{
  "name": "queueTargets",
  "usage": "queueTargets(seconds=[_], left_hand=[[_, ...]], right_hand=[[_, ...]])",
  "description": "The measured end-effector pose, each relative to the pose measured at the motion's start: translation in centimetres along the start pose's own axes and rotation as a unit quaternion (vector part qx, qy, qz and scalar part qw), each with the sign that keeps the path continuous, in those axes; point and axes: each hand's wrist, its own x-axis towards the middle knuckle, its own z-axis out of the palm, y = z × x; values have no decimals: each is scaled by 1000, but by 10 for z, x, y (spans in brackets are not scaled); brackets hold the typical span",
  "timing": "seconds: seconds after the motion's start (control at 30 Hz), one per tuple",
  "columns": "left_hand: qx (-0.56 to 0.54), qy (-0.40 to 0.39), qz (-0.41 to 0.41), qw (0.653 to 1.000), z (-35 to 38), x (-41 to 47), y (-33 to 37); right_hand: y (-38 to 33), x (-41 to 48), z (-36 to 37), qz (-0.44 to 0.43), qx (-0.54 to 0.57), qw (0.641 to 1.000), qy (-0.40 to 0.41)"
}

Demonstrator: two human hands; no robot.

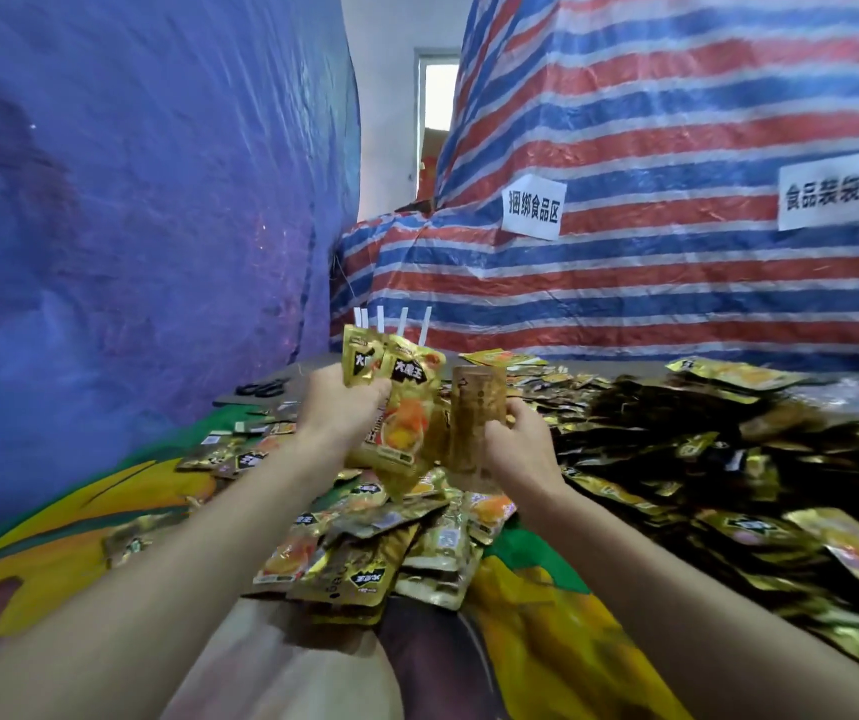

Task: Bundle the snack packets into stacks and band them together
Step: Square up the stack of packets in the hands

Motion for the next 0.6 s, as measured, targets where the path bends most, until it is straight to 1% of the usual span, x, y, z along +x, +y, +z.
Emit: queueTargets(seconds=[0.03,0.13,0.23,0.33,0.4,0.43,0.5,0.53,0.6], left_hand=[[-21,-5,-9,1000,8,-4,1],[-14,7,-16,1000,32,-13,-5],[44,25,-7,999,48,-18,-17],[98,22,46,994,52,-18,-24],[130,3,68,989,50,-16,-26],[170,2,82,982,47,-13,-26],[255,36,131,957,41,-9,-26],[263,51,152,951,37,-9,-25],[233,55,183,954,30,-9,-22]], right_hand=[[1,-1,-5,5,18,1000,3],[9,-2,-19,27,53,998,5],[26,-4,-23,77,63,995,-28],[38,-7,-13,120,69,988,-62],[38,-9,-4,134,89,985,-65],[37,-9,-1,136,98,984,-62],[34,-9,4,129,107,984,-57],[32,-9,6,123,107,985,-57],[26,-11,5,98,102,989,-51]])
